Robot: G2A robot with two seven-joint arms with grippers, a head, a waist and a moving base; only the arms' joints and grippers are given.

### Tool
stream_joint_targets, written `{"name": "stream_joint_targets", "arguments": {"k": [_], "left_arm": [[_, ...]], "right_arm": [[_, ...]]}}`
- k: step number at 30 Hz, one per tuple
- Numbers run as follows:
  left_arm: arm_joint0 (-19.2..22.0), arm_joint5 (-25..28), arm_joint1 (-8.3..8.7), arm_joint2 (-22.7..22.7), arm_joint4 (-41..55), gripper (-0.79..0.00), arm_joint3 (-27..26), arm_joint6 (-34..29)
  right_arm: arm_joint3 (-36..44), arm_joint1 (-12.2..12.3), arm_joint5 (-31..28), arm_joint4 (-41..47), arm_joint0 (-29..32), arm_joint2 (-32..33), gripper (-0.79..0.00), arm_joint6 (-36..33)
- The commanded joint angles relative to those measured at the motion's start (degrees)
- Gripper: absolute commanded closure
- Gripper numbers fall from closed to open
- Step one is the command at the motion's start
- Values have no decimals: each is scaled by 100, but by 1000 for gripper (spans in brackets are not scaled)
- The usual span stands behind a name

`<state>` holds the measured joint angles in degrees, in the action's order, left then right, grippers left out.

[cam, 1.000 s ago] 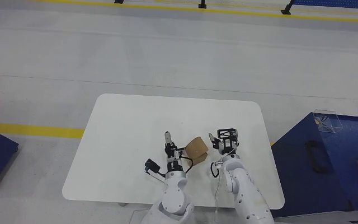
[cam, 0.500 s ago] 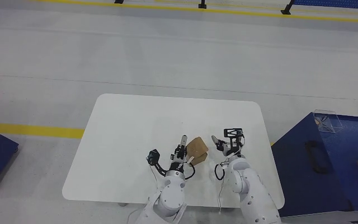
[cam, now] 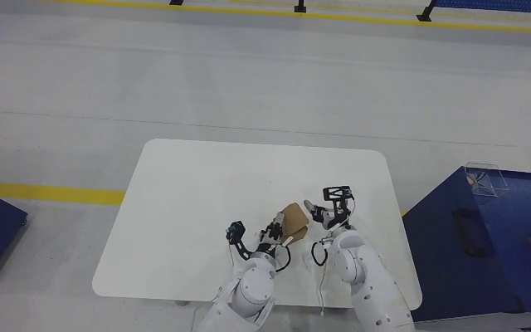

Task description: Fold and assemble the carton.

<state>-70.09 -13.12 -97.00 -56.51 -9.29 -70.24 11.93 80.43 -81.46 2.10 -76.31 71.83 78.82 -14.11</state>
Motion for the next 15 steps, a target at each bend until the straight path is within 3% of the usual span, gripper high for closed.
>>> {"name": "stream_joint_targets", "arguments": {"k": [1,3,5,15], "left_arm": [[-13,82,-3,-6,9,-526,21,2],[-35,157,-6,-17,41,-545,40,-9],[-51,197,-7,-28,53,-477,55,-20],[-22,225,-41,4,91,-428,197,-78]], "right_arm": [[42,7,-33,-52,24,-18,-785,-14],[87,15,-82,-108,65,-43,-785,-21],[123,22,-144,-197,116,-93,-785,-26],[-152,8,-79,-424,-43,-336,-785,-219]]}}
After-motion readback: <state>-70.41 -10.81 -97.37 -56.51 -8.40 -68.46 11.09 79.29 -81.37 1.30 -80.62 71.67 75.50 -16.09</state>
